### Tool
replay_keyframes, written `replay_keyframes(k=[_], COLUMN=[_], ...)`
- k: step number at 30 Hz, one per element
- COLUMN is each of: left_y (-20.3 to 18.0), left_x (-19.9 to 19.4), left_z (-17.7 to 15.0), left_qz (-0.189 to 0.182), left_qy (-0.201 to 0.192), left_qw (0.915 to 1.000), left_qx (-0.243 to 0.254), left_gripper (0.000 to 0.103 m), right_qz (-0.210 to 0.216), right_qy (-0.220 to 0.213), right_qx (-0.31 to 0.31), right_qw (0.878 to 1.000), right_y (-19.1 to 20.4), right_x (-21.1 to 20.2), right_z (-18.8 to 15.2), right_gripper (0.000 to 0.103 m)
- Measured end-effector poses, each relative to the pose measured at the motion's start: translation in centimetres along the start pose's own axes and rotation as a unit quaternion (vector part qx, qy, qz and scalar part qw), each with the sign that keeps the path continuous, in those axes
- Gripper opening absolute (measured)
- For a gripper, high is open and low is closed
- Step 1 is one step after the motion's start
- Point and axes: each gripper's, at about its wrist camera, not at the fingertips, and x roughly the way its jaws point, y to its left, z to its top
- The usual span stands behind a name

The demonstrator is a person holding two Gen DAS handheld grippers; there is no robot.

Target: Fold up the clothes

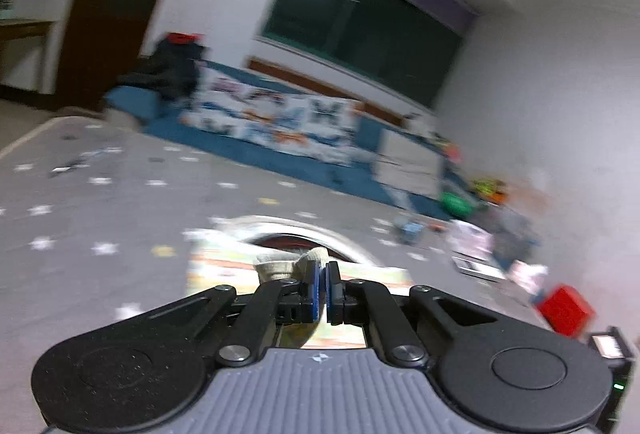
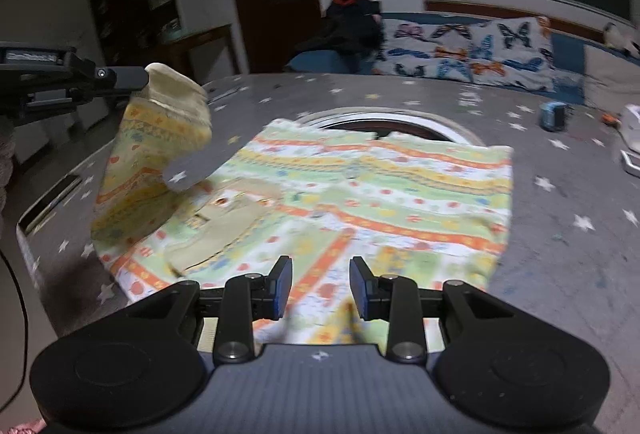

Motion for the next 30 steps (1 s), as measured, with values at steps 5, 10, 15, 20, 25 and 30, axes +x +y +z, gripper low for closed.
replay_keyframes(k=[5, 10, 15, 20, 25, 30], left_y=[-4.0, -5.6, -5.1, -2.7, 1.3, 4.8], left_x=[3.4, 7.2, 8.3, 5.8, 1.9, -1.4], left_z=[-1.5, -4.6, -7.3, -7.2, -6.8, -7.6], left_qz=[-0.067, -0.093, -0.096, -0.077, -0.009, 0.05], left_qy=[0.035, 0.088, 0.135, 0.124, 0.102, 0.102], left_qw=[0.9967, 0.9907, 0.9851, 0.9885, 0.9939, 0.9925], left_qx=[0.032, 0.046, 0.046, 0.038, 0.043, 0.045], left_gripper=[0.003, 0.004, 0.007, 0.013, 0.024, 0.038], right_qz=[-0.022, -0.033, -0.035, -0.019, -0.009, 0.0], right_qy=[-0.009, -0.012, -0.014, -0.003, 0.012, 0.027], right_qx=[0.033, 0.064, 0.085, 0.083, 0.072, 0.061], right_qw=[0.999, 0.997, 0.996, 0.996, 0.997, 0.998], right_y=[-2.2, -3.7, -4.4, -3.8, -3.0, -2.2], right_x=[-1.2, -1.9, -2.1, -0.9, 1.1, 3.1], right_z=[-0.6, -1.1, -1.1, -0.8, -0.6, -0.3], right_gripper=[0.031, 0.031, 0.031, 0.031, 0.031, 0.031])
